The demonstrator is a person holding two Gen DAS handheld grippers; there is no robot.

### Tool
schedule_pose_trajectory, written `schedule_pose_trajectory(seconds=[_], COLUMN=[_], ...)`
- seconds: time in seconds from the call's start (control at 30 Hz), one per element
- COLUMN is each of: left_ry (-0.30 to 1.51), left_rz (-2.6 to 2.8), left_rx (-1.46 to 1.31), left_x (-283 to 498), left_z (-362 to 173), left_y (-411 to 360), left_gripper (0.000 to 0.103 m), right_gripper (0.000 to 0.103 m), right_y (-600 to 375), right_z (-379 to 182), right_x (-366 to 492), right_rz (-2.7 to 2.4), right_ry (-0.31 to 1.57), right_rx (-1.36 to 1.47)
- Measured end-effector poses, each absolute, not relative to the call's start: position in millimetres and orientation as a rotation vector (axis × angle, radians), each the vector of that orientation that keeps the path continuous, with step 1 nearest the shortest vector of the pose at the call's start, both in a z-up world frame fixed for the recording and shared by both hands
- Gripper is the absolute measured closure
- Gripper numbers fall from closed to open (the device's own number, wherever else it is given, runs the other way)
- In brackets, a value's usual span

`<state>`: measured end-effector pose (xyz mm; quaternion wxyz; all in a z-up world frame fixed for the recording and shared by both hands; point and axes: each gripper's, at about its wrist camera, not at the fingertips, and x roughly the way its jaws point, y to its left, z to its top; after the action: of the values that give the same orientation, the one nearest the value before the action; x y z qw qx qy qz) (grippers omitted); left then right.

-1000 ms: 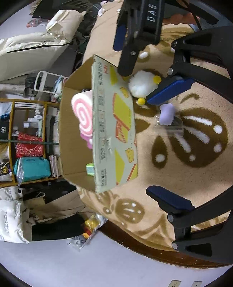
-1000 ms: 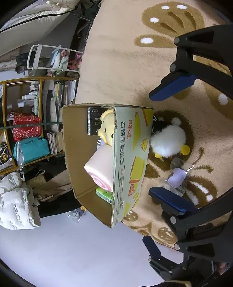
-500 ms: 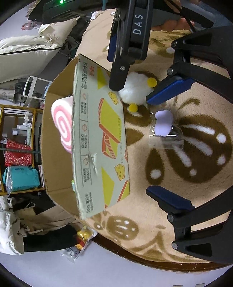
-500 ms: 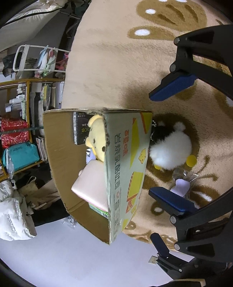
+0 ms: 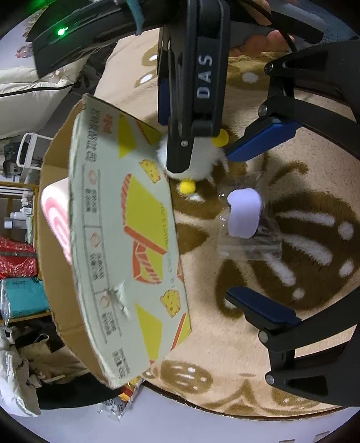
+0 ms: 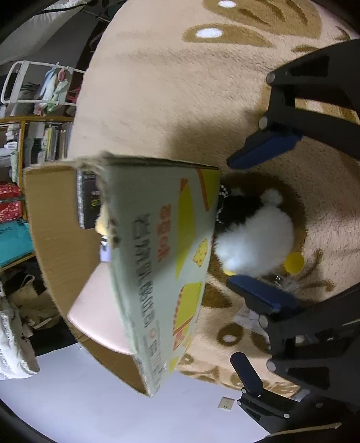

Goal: Organize soft objects
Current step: 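Lower left tool to clear bag while right tool lowers to white fluffy plush, then close left tool on clear bag while right tool closes on white plush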

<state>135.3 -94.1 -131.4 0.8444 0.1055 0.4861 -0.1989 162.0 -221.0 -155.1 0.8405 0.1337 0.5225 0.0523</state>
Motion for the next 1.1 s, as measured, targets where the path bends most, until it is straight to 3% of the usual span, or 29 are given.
schedule_pose_trajectory(seconds=[0.13,0.5,0.57,0.7,0.9,0.97,1.1], left_ry=[1.045,1.113,1.112,1.110,1.103,1.096,1.085], left_rz=[-0.430,-0.398,-0.387,-0.383,-0.387,-0.385,-0.376], left_rx=[0.244,0.271,0.287,0.265,0.242,0.251,0.240], left_x=[133,137,137,138,140,139,138], left_z=[-140,-164,-167,-169,-167,-167,-164], left_y=[-102,-112,-114,-114,-105,-106,-105], left_gripper=[0.012,0.013,0.021,0.026,0.027,0.027,0.027], right_gripper=[0.037,0.039,0.039,0.040,0.052,0.066,0.068], right_y=[-218,-218,-215,-207,-205,-204,-199], right_z=[-162,-166,-166,-169,-170,-171,-172], right_x=[163,163,162,161,159,158,152], right_rz=[0.110,0.108,0.112,0.112,0.108,0.115,0.130], right_ry=[1.131,1.136,1.131,1.140,1.160,1.167,1.178], right_rx=[0.247,0.239,0.218,0.200,0.201,0.204,0.199])
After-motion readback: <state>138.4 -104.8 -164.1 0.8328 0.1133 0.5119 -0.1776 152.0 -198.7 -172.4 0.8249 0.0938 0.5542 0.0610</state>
